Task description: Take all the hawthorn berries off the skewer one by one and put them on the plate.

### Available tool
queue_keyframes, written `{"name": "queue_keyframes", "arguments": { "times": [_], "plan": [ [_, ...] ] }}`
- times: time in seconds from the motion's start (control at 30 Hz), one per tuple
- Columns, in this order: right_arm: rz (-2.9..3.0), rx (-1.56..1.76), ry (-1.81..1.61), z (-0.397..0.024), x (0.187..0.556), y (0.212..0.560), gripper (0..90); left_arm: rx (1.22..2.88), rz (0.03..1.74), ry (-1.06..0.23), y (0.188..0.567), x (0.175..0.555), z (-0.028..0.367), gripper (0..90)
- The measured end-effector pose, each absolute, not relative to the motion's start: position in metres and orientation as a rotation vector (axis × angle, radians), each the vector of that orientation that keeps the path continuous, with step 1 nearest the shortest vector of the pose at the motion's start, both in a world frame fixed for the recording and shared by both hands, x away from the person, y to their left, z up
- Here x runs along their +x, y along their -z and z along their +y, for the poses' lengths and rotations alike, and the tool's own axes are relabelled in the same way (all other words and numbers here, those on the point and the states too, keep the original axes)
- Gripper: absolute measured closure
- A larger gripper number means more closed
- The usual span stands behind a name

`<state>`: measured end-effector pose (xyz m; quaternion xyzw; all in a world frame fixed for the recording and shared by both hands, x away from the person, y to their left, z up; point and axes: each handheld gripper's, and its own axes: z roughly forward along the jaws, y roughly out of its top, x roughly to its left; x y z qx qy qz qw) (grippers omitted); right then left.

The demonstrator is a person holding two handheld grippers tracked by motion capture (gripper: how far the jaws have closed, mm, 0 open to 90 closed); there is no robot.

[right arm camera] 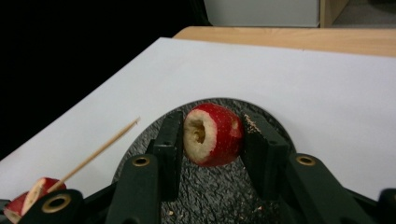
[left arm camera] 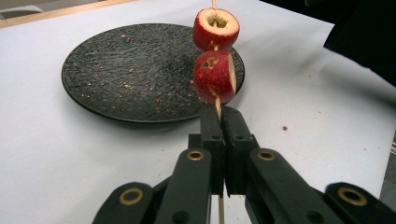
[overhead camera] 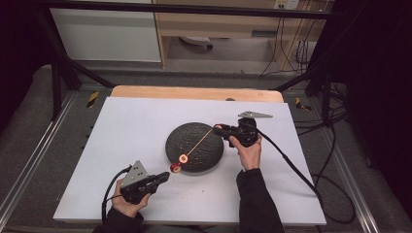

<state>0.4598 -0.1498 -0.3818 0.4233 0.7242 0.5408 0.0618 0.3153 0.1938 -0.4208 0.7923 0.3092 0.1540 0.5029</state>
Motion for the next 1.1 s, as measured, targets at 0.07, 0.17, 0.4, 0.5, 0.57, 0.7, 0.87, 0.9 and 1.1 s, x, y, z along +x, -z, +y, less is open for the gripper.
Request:
{"name": "queue_keyframes", "arguments": {
  "times": [0.07,0.17,0.4,0.5,0.57,0.7,0.87,0.9,1.1],
  "plan": [
    [2.207,1.289,-1.624,-0.144,0.460,0.389,62.0,1.914,0.749,-0.371,0.421,0.316,0.194,88.3],
    [2.237,1.289,-1.604,-0.135,0.460,0.403,62.0,1.914,0.752,-0.372,0.421,0.316,0.194,88.3],
    [2.296,1.286,-1.532,-0.121,0.457,0.424,62.0,1.913,0.762,-0.368,0.422,0.317,0.194,88.3],
    [2.333,1.285,-1.489,-0.114,0.456,0.436,61.9,1.917,0.762,-0.367,0.422,0.317,0.194,88.2],
    [2.347,1.282,-1.463,-0.112,0.456,0.442,61.9,1.919,0.764,-0.367,0.423,0.317,0.194,88.3],
    [2.367,1.271,-1.422,-0.108,0.455,0.451,61.8,1.920,0.766,-0.366,0.423,0.318,0.194,88.3],
    [2.380,1.263,-1.390,-0.107,0.454,0.454,61.2,1.924,0.767,-0.365,0.424,0.318,0.193,88.3],
    [2.382,1.261,-1.387,-0.107,0.454,0.454,60.6,1.926,0.766,-0.364,0.424,0.318,0.193,88.3],
    [2.360,1.235,-1.414,-0.111,0.451,0.442,50.9,1.926,0.769,-0.360,0.424,0.318,0.193,88.3]
  ]
}}
